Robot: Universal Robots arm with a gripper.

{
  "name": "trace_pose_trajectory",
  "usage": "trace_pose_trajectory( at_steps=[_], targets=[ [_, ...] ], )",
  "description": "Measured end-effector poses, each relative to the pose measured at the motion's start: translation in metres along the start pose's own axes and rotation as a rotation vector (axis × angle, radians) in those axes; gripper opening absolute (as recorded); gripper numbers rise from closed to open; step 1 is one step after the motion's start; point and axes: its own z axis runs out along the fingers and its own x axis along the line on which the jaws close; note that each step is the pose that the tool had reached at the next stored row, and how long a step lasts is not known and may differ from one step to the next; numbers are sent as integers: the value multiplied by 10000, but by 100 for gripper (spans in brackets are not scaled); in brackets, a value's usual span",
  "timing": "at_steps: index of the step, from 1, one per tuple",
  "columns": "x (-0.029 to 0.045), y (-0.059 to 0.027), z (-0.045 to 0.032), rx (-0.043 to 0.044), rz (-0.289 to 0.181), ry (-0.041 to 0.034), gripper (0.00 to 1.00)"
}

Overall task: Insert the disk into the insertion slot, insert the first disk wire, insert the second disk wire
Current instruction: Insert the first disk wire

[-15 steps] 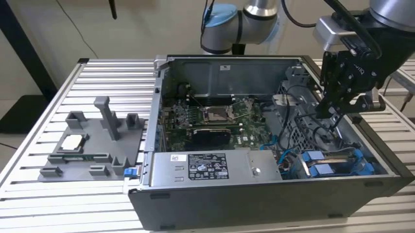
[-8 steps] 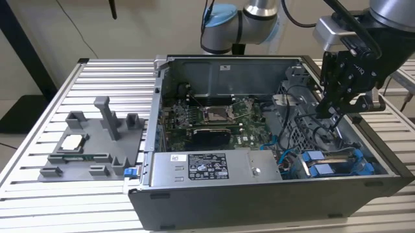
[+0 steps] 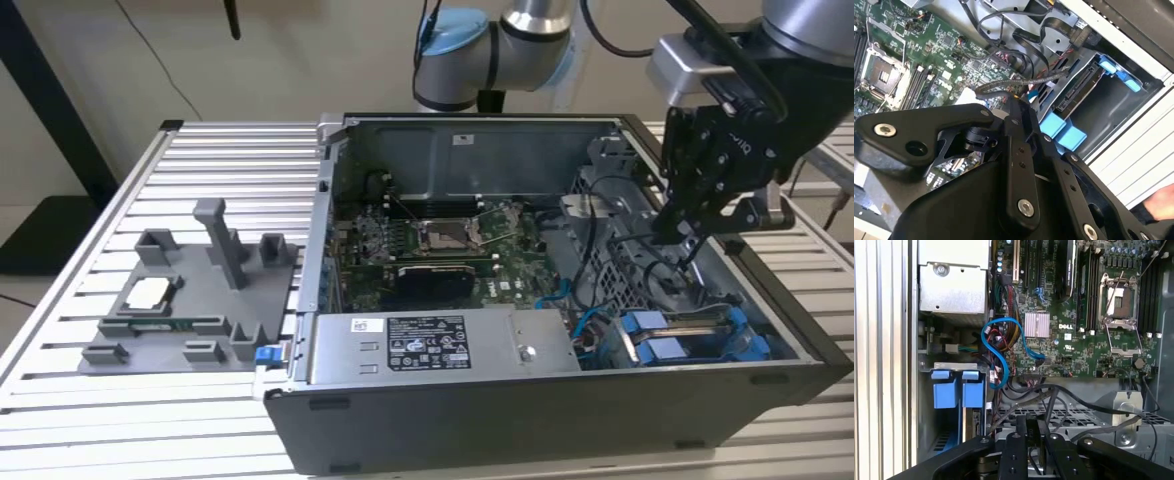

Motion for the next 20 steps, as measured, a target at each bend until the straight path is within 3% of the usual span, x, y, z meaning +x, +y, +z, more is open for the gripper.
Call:
trace_pose_trajectory(
  at_steps=[20],
  targets=[
    [30, -148, 58, -4, 0, 29, 19]
  ],
)
